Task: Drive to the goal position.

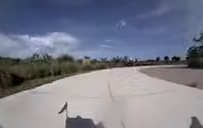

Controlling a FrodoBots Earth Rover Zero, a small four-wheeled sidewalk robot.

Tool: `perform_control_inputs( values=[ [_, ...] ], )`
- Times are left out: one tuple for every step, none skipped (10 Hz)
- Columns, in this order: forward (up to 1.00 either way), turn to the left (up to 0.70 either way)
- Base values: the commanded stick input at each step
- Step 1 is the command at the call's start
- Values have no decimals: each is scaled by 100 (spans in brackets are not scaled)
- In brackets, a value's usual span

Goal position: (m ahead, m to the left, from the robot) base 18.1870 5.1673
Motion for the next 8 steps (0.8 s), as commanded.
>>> perform_control_inputs(
  values=[
    [85,0],
    [85,0],
    [85,-32],
    [85,-34],
    [85,-7],
    [85,-3],
    [85,0],
    [85,0]
  ],
)
